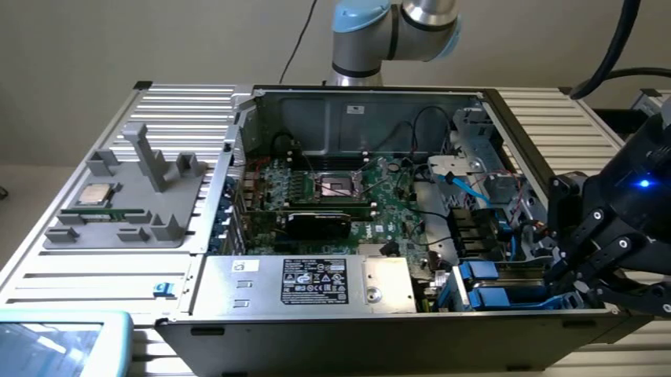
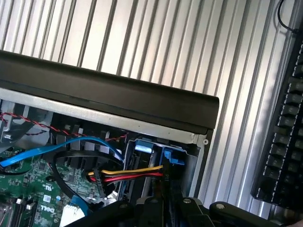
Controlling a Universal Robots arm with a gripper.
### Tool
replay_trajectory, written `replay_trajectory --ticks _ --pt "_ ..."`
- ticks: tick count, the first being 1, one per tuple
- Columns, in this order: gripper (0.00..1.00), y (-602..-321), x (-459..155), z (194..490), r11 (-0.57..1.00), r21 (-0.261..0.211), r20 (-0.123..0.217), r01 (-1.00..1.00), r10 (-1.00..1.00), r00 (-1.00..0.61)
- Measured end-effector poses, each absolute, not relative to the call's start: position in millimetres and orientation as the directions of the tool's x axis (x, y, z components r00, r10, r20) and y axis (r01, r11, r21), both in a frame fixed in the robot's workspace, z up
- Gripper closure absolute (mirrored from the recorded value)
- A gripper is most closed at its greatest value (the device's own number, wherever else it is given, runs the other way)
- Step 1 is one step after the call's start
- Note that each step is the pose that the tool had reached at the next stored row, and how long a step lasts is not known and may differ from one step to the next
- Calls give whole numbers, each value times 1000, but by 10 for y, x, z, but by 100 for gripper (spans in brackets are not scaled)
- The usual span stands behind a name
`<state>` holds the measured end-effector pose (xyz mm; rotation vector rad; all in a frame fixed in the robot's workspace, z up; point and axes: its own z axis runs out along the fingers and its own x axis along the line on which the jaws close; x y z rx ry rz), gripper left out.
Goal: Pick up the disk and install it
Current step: 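Insert the first disk wire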
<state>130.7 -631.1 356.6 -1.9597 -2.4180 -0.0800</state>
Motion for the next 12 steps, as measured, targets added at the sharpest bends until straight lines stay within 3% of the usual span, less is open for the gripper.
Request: replay_trajectory --ticks 4,12 --pt "84 -6311 1305 3567 192 6 57 981 980 -192" --pt "84 -6311 1305 3566 140 -80 72 987 988 -134"
